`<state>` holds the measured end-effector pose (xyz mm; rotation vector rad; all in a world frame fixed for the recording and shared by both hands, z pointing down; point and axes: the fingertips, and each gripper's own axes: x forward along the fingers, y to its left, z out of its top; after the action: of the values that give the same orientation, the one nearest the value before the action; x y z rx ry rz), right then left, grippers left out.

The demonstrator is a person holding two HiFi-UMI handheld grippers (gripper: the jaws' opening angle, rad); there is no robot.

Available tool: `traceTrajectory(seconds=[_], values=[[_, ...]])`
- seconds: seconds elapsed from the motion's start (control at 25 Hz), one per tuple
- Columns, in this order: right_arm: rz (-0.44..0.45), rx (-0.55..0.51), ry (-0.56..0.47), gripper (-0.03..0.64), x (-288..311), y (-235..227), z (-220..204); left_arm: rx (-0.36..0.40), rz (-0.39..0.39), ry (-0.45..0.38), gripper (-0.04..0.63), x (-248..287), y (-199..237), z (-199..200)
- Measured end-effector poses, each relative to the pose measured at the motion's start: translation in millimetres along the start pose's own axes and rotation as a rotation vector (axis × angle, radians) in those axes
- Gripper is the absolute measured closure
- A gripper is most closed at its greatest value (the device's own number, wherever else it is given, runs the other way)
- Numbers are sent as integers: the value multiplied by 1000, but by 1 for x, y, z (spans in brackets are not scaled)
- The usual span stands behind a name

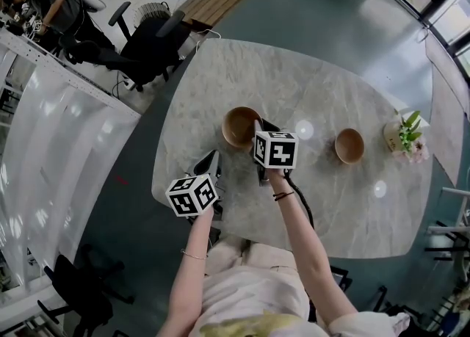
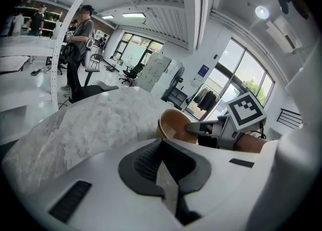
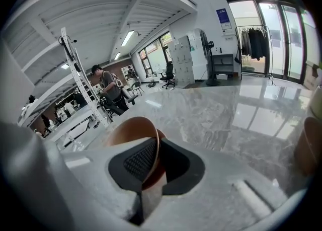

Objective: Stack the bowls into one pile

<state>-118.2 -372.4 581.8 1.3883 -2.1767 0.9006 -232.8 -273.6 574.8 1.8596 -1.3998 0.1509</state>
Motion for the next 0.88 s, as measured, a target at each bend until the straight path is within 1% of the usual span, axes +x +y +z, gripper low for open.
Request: traceTrajectory(seconds=[0.24,0.52,0.76,0.88], values=[[-13,-45,-20,570,-3,1,1,1,-7,-3,595,0,-1,0],[-27,-53,-47,502,-11,1,3,4,-13,-8,595,-4,-5,2],[13,-8,-66,502,-19,2,2,14,-25,-11,595,-5,-9,2],[11,6,-70,503,-28,-3,0,25,-39,-8,595,-5,-14,2]])
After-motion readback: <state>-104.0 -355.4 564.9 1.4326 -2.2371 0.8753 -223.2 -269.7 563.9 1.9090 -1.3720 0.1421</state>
